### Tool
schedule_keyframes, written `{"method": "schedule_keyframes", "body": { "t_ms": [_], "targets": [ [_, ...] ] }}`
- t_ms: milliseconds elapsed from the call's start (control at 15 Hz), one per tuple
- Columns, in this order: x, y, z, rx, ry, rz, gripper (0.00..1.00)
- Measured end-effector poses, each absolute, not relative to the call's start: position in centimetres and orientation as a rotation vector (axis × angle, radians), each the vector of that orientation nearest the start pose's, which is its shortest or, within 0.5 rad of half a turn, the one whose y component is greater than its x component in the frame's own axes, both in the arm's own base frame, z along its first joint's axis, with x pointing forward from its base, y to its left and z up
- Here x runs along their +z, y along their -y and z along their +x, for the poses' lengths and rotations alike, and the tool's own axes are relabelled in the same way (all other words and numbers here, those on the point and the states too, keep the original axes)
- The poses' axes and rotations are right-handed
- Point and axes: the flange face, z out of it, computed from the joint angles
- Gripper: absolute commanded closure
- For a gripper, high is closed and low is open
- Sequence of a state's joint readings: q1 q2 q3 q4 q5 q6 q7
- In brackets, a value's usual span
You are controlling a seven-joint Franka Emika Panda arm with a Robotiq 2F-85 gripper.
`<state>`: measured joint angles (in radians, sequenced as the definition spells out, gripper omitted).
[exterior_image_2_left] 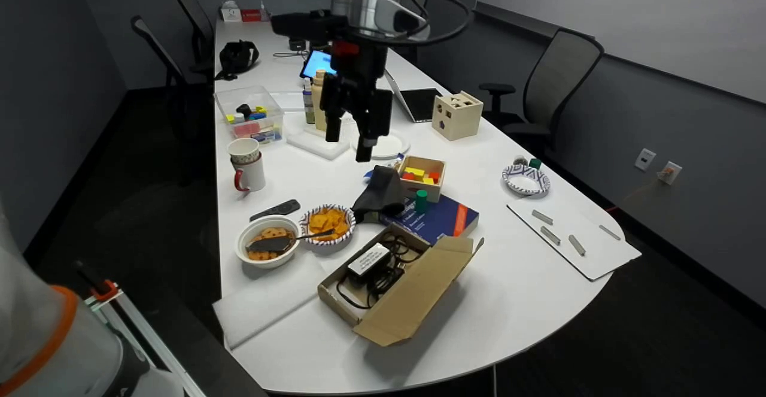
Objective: Close the brown box.
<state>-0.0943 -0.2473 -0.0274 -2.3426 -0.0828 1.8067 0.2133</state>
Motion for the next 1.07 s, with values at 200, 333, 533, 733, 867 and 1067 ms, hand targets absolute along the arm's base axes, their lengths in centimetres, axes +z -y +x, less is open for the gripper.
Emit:
{"method": "schedule_keyframes", "body": {
  "t_ms": [200,333,533,733,867,1067],
  "targets": [
    [38.7,10.8,44.4,0.54,-0.577,-3.082,0.0],
    [37.0,13.6,45.6,0.566,-0.626,-3.017,0.0],
    [33.7,16.8,47.9,0.548,-0.688,-2.917,0.0],
    [30.1,18.5,50.1,0.557,-0.723,-2.883,0.0],
    [28.5,19.1,51.1,0.584,-0.734,-2.879,0.0],
    [28.1,19.3,51.7,0.583,-0.738,-2.878,0.0]
  ]
}}
